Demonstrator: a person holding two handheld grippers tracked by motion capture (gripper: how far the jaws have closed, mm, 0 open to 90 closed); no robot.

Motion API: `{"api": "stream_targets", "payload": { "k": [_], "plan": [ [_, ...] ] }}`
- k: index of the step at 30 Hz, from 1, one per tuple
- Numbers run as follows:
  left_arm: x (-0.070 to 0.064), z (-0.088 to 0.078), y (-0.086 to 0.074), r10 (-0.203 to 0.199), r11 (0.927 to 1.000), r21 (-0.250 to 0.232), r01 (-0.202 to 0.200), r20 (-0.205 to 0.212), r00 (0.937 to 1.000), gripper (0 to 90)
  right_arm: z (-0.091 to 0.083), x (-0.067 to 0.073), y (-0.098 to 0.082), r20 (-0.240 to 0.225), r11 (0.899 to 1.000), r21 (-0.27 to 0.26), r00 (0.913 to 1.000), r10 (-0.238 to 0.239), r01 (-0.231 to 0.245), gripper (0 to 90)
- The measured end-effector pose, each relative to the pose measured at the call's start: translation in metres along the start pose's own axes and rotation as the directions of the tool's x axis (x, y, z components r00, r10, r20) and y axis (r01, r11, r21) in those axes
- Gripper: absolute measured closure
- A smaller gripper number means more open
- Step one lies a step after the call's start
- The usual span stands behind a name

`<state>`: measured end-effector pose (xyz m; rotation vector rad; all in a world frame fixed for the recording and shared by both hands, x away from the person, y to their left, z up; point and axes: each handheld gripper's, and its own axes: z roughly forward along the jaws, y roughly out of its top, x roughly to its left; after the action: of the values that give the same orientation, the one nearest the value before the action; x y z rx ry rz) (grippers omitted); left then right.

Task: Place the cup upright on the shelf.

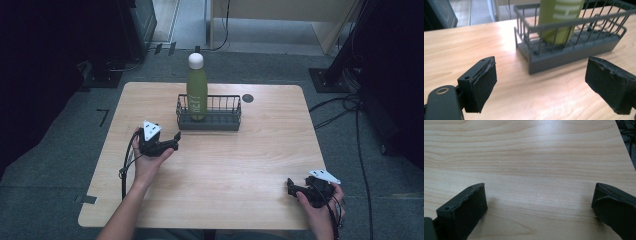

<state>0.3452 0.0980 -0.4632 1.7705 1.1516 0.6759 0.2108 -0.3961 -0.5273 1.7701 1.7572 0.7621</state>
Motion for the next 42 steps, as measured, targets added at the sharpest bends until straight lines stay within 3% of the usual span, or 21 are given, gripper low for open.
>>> {"api": "stream_targets", "payload": {
  "k": [6,15,22,29,34,42],
  "plan": [
    [0.012,-0.012,-0.017,-0.028,0.9992,0.028,0.028,-0.022,0.9994,10.8,0.000,0.000,0.000,0.000,1.000,0.000,1.0000,0.000,0.000,0.0],
    [0.027,-0.030,-0.049,-0.052,0.9924,0.108,0.060,-0.072,0.9960,10.8,0.000,0.000,0.000,0.000,1.000,0.000,1.0000,0.000,0.000,0.0],
    [0.036,-0.049,-0.070,-0.033,0.9846,0.167,0.051,-0.108,0.9936,10.8,0.000,0.000,0.000,0.000,1.000,0.000,1.0000,0.000,0.000,0.0],
    [0.042,-0.067,-0.086,0.024,0.9724,0.233,0.008,-0.134,0.9906,10.5,0.000,0.000,0.000,0.000,1.000,0.000,1.0000,-0.002,0.002,0.0],
    [0.048,-0.077,-0.092,0.013,0.9650,0.261,0.023,-0.136,0.9907,10.5,0.000,0.000,0.000,0.000,1.000,0.000,1.0000,-0.001,0.001,0.0],
    [0.058,-0.092,-0.103,0.026,0.9556,0.293,0.028,-0.180,0.9834,10.9,0.000,0.000,0.000,0.000,1.000,0.001,1.0000,-0.001,0.001,0.0]
  ]
}}
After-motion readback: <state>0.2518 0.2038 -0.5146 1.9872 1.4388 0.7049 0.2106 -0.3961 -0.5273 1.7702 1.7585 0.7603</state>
